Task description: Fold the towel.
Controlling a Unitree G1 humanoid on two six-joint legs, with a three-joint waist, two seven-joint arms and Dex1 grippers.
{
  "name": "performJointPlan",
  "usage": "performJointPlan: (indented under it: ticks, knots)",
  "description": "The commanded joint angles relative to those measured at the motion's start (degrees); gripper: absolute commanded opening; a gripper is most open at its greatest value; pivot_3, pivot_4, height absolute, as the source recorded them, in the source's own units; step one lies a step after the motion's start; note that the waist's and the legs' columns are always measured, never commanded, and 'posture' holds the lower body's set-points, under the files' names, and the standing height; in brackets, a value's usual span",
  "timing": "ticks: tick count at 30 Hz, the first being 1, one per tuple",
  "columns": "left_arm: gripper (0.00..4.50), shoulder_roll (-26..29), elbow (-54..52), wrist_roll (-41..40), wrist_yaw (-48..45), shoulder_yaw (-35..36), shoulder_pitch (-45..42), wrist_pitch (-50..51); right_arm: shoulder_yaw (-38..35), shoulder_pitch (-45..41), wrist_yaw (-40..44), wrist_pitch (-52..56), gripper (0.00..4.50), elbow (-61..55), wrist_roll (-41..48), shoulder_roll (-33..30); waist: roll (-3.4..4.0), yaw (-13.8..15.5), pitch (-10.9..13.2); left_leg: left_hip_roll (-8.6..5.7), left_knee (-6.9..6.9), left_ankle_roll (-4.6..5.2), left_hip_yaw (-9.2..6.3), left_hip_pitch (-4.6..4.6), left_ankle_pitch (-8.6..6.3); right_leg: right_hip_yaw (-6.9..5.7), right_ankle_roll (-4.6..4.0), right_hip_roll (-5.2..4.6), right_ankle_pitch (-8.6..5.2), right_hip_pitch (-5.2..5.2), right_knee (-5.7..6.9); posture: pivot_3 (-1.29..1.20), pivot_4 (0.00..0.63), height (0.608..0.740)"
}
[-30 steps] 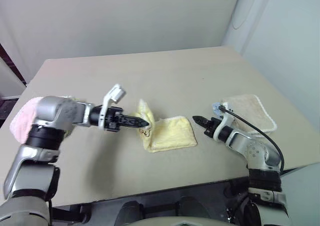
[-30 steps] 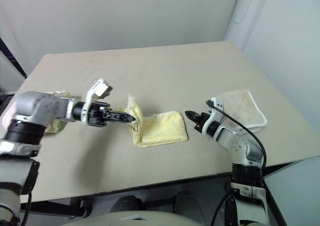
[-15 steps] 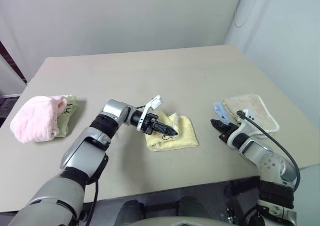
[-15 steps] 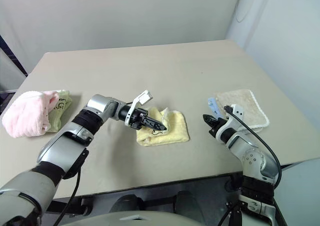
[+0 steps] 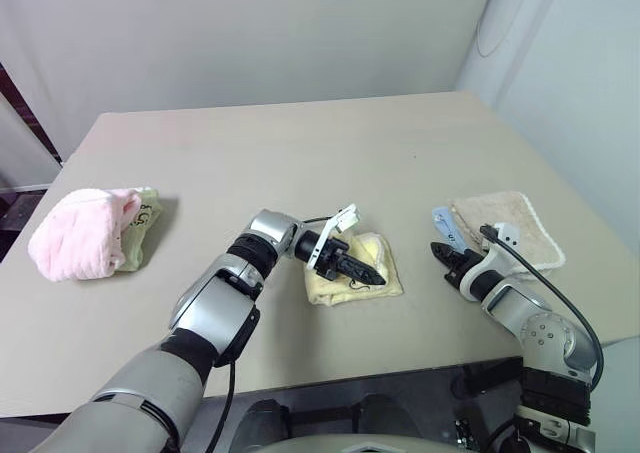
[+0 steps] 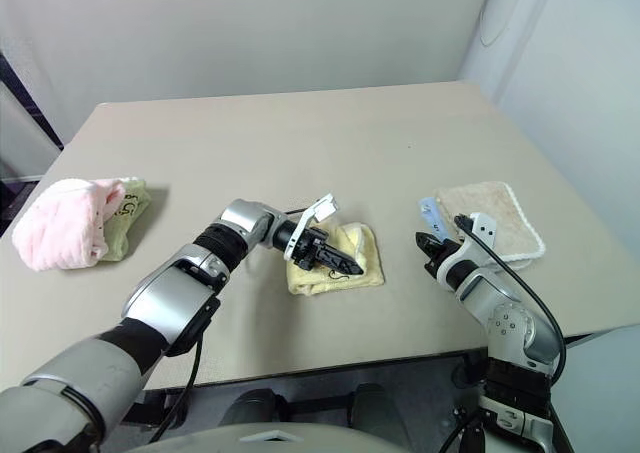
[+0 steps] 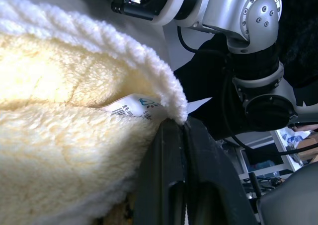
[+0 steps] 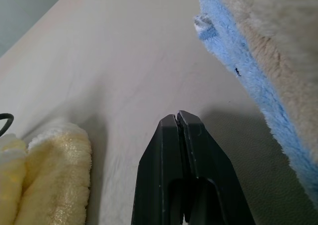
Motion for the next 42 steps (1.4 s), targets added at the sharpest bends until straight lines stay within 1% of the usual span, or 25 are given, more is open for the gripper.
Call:
performJointPlan:
  ticks: [1, 2, 4, 7, 11, 16, 18, 23, 25, 26, 29, 31, 32, 33, 34, 36, 39, 42]
  knots:
    - [1.32, -1.13, 0.19, 0.62, -0.56, 2.82, -1.74, -2.13, 0.21, -0.05, -0.58, -1.3, 0.0, -1.64, -0.33, -0.37, 0.0, 0.01, 0.0, 0.0, 0.0, 0.0, 0.0, 0.0, 0.0, 0.0, 0.0, -0.01, 0.0, 0.01, 0.0, 0.0, 0.0, 0.701]
    - [1.74, -0.92, -0.73, 0.01, -2.01, 2.8, -1.56, -1.76, 0.31, -0.16, -0.69, -1.49, 0.0, -1.39, -0.45, -0.31, 0.0, -0.02, 0.0, 0.0, 0.0, 0.0, 0.0, 0.0, 0.0, 0.0, 0.0, -0.01, 0.0, 0.01, 0.0, 0.0, 0.0, 0.701]
    - [2.39, -0.38, -3.19, -2.39, -3.64, 3.5, -1.27, 0.11, 0.38, -0.22, -0.82, -1.77, 0.0, -1.11, -0.36, -0.2, 0.0, -0.12, 0.0, -0.01, 0.0, 0.0, 0.0, 0.01, 0.0, 0.0, 0.01, 0.0, 0.0, 0.01, 0.01, 0.0, 0.0, 0.701]
    - [2.39, 0.8, -6.45, -4.82, -3.91, 4.1, -0.8, 1.7, 0.56, -0.36, -0.91, -2.21, 0.0, -0.73, -0.24, -0.03, 0.01, -0.15, 0.0, 0.01, 0.0, 0.0, -0.03, 0.01, 0.0, 0.0, 0.01, 0.01, 0.0, 0.0, 0.03, 0.0, 0.0, 0.701]
    - [2.39, 3.05, -11.12, -8.8, -3.91, 7.18, -1.38, 5.79, 0.47, -0.67, -0.86, -3.12, 0.0, -0.47, 0.21, 0.42, 0.01, -0.19, 0.0, 0.01, 0.0, 0.0, -0.03, 0.01, 0.0, 0.0, 0.01, 0.01, 0.01, 0.01, 0.03, 0.0, 0.0, 0.701]
    - [2.39, 6.12, -16.77, -10.05, -2.74, 10.03, -1.12, 10.73, 0.93, -1.67, -0.59, -3.62, 0.0, 0.82, 0.24, 0.58, 0.01, -0.26, -0.01, 0.01, 0.01, 0.0, -0.04, 0.03, 0.0, 0.0, 0.02, 0.02, 0.01, 0.02, 0.05, 0.0, 0.0, 0.701]
    - [2.39, 7.76, -18.28, -9.9, -1.35, 10.92, -0.68, 12.15, 1.22, -2.05, -0.45, -3.61, 0.0, 0.92, 0.49, 0.81, 0.01, -0.33, -0.01, 0.01, 0.02, 0.0, -0.03, 0.05, 0.0, 0.0, 0.03, 0.02, 0.02, 0.04, 0.06, 0.0, 0.0, 0.701]
    - [2.39, 14.68, -23.19, -9.14, -2.69, 9.7, 2.4, 14.39, 1.96, -2.35, 0.08, -3.41, 0.0, 0.74, 0.94, 1.21, 0.04, -0.45, -0.02, 0.08, 0.01, 0.0, -0.06, 0.13, 0.01, 0.0, 0.02, 0.12, 0.02, 0.06, 0.12, 0.0, 0.0, 0.701]
    - [2.39, 17.16, -25.2, -8.37, -3.6, 8.85, 4.38, 11.87, 2.48, -2.3, 0.75, -3.78, 0.0, 0.2, 0.81, 1.07, 0.04, -0.38, -0.02, 0.1, 0.01, 0.0, -0.08, 0.12, 0.01, 0.0, 0.02, 0.14, 0.01, 0.06, 0.14, 0.0, 0.0, 0.701]
    - [2.39, 17.93, -26.04, -7.37, -2.9, 8.73, 5.59, 8.96, 3.02, -2.23, 1.55, -4.84, 0.0, -0.75, 0.32, 0.66, 0.04, -0.33, -0.02, 0.11, 0.01, 0.0, -0.08, 0.13, 0.01, 0.0, 0.02, 0.14, 0.01, 0.06, 0.14, 0.0, 0.0, 0.701]
    - [2.39, 18.16, -27.28, -6.72, 1.13, 11.27, 8.27, 2.31, 6.35, -1.27, 5.89, -8.51, 0.0, -5.89, -1.71, -1.98, 0.04, -0.07, -0.02, 0.08, 0.03, 0.0, -0.03, 0.11, 0.01, 0.01, 0.02, 0.07, 0.02, 0.07, 0.13, 0.0, 0.0, 0.701]
    - [2.39, 17.9, -27.91, -7.78, 4.45, 14.01, 9.16, 1.14, 7.91, -0.65, 9.56, -9.07, 0.0, -10.36, -0.1, -3.49, 0.04, 0.03, -0.01, 0.05, 0.07, -0.01, -0.03, 0.06, 0.01, 0.0, 0.03, 0.02, 0.02, 0.06, 0.12, 0.0, 0.0, 0.701]
    - [2.39, 18.11, -28.51, -7.17, 5.63, 14.51, 10.25, -1.81, 8.33, -0.6, 11.29, -9.31, 0.0, -12.65, 1.07, -4.22, 0.03, 0.0, -0.01, 0.05, 0.09, 0.0, -0.04, 0.04, 0.01, 0.0, 0.04, 0.01, 0.02, 0.05, 0.12, 0.0, 0.0, 0.701]
    - [2.02, 18.49, -29.28, -6.49, 6.27, 14.54, 11.34, -4.18, 8.65, -0.74, 12.54, -9.43, 0.0, -14.48, 1.92, -4.88, 0.03, 0.0, -0.02, 0.05, 0.1, 0.0, -0.04, 0.04, 0.01, 0.0, 0.06, 0.01, 0.03, 0.06, 0.1, 0.0, 0.0, 0.701]
    - [1.85, 19.03, -30.69, -7.05, 6.36, 14.97, 12.47, -3.86, 9.03, -1.35, 13.38, -9.09, 0.0, -15.84, 2.52, -5.78, 0.03, -0.01, -0.02, 0.05, 0.09, 0.0, -0.04, 0.05, 0.01, 0.0, 0.06, 0.01, 0.04, 0.07, 0.1, 0.0, 0.0, 0.701]
    - [1.17, 20.01, -33.73, -8.02, 6.81, 15.84, 14.88, -3.28, 10.16, -2.93, 15.23, -7.75, 0.0, -18.34, 4.21, -7.75, 0.03, -0.23, -0.02, 0.06, 0.09, 0.0, -0.04, 0.09, 0.01, 0.0, 0.06, 0.03, 0.04, 0.1, 0.11, 0.0, 0.0, 0.701]
    - [0.04, 21.18, -37.89, -7.53, 8.29, 15.58, 18.28, -4.22, 13.06, -5.52, 19.25, -4.45, 0.0, -21.85, 8.05, -11.29, 0.04, -0.31, -0.02, 0.07, 0.09, 0.0, -0.04, 0.19, 0.01, 0.0, 0.05, 0.05, 0.04, 0.17, 0.14, 0.0, 0.0, 0.701]
    - [0.04, 21.95, -41.28, -8.15, 8.52, 15.52, 20.65, -4.78, 17.91, -9.38, 21.73, -2.47, 0.0, -22.12, 7.96, -13.6, 0.02, -0.2, -0.03, 0.1, 0.1, 0.0, -0.08, 0.29, 0.01, -0.02, 0.03, 0.09, 0.04, 0.26, 0.16, 0.0, 0.0, 0.701]
